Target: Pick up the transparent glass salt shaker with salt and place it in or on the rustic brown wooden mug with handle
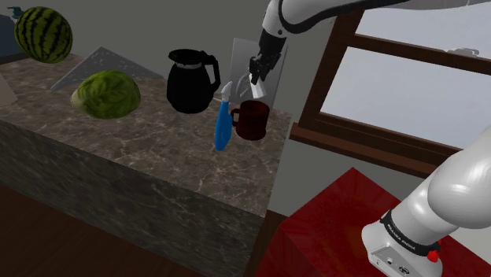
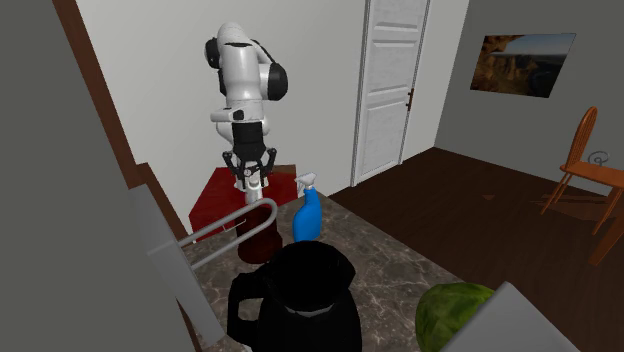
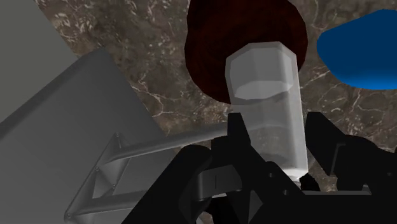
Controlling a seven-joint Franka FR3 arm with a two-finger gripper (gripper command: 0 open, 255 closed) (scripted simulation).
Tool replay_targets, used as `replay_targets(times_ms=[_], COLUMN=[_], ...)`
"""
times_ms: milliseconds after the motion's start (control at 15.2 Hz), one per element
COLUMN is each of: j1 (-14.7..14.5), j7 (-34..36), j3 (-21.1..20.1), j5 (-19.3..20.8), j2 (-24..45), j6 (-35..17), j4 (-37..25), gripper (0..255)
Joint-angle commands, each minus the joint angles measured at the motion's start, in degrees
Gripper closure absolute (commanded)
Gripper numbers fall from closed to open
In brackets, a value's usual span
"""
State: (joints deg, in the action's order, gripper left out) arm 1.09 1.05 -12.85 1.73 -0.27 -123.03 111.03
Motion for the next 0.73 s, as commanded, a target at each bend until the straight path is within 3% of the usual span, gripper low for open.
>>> replay_targets(times_ms=[0,660], j1=[-0.02,-0.06], j7=[0.12,0.6], j3=[-0.02,-0.05], j5=[0.08,0.64], j2=[0.13,1.58], j6=[-1.55,-6.69], j4=[1.4,5.13], gripper=[255,255])
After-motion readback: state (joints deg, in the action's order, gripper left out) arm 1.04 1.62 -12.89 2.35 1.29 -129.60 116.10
